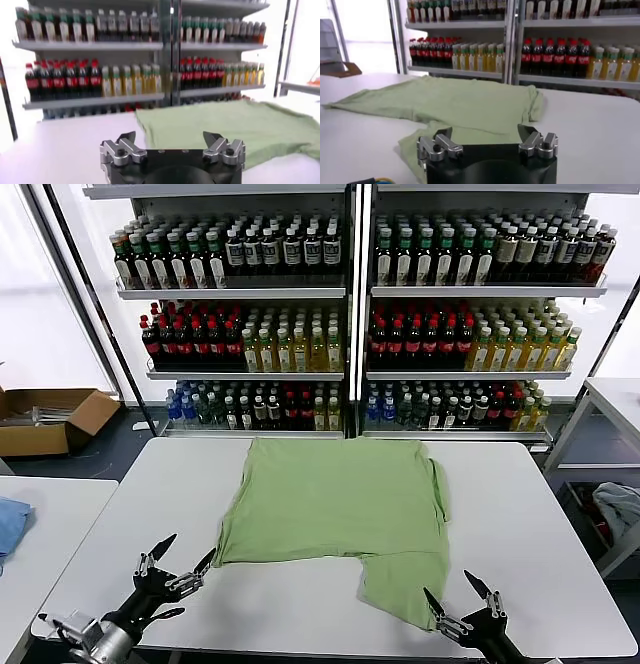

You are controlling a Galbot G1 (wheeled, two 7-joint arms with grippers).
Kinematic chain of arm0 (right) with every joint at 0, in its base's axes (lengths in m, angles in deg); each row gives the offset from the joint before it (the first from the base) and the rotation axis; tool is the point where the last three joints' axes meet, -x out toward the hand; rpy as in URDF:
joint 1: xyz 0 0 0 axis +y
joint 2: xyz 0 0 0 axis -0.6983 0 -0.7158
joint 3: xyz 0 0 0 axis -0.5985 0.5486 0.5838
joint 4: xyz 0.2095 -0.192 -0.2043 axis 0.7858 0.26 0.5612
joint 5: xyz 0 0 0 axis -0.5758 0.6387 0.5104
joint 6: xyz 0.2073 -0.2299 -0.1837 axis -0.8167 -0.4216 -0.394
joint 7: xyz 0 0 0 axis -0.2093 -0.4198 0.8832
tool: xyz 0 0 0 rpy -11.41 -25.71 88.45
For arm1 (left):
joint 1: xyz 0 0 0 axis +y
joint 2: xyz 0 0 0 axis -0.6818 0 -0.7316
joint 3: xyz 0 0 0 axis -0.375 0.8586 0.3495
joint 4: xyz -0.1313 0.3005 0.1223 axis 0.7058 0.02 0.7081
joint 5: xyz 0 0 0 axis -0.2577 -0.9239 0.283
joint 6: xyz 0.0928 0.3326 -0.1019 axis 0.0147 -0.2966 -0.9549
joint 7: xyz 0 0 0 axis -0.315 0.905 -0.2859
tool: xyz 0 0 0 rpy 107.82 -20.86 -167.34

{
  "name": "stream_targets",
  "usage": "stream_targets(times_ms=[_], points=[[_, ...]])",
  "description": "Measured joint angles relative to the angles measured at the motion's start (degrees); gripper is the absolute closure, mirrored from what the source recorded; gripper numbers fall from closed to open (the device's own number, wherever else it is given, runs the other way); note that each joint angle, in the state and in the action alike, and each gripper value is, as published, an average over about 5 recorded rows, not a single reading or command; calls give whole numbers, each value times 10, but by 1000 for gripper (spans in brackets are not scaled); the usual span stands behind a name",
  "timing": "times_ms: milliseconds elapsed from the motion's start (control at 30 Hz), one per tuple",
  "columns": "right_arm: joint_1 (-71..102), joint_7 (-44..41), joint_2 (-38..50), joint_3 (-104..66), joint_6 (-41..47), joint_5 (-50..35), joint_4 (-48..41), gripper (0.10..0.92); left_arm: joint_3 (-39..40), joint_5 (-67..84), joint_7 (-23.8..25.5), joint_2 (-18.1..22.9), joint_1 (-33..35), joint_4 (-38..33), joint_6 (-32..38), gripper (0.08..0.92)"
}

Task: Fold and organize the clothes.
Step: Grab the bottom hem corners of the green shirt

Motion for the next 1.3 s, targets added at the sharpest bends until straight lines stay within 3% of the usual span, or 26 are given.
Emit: stream_targets(times_ms=[600, 767, 867, 1300], points=[[-20, 36, 0, 49, 76, 26, -4, 224, 98, 34, -95, -54, -79, 45, -114, 177], [-21, 38, -1, 54, 79, 28, -9, 353, 115, 38, -118, -53, -99, 60, -125, 182], [-22, 38, -1, 55, 78, 28, -13, 440, 123, 39, -129, -51, -103, 64, -131, 229], [-24, 37, -3, 62, 72, 21, -18, 812, 140, 30, -138, -46, -93, 67, -149, 598]])
